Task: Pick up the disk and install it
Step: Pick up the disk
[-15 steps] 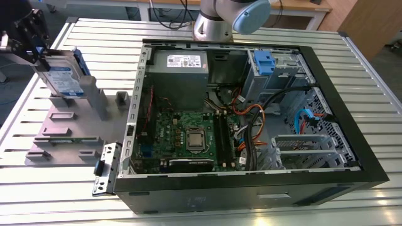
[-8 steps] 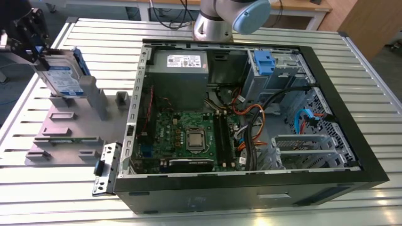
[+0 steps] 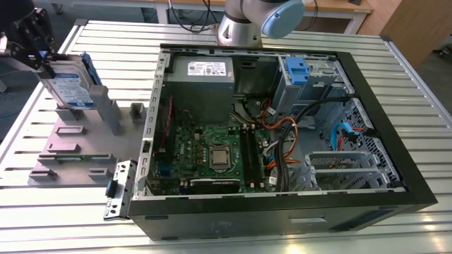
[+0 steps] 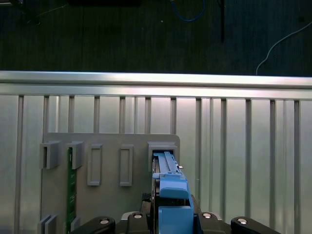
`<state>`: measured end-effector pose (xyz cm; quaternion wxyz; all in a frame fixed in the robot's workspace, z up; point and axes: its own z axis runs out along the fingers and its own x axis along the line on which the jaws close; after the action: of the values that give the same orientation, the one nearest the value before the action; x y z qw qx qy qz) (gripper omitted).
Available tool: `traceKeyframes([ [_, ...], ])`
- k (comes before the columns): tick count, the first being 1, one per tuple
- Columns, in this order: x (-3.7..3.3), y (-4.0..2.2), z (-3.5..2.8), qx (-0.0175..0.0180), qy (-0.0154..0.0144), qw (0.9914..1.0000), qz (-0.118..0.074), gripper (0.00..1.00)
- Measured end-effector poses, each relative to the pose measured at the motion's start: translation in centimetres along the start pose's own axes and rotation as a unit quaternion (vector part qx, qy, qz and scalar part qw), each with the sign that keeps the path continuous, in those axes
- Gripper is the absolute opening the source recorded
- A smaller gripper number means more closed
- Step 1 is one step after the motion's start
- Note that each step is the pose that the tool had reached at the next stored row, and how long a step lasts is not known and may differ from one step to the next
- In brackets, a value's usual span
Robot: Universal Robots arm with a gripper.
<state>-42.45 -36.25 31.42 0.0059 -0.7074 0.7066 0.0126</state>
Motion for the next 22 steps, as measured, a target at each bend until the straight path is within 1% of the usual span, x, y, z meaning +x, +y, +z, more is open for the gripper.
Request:
traceKeyframes([
  [22,-0.02,0.0,-0.64,0.0,0.0,1.0,0.0,0.37],
])
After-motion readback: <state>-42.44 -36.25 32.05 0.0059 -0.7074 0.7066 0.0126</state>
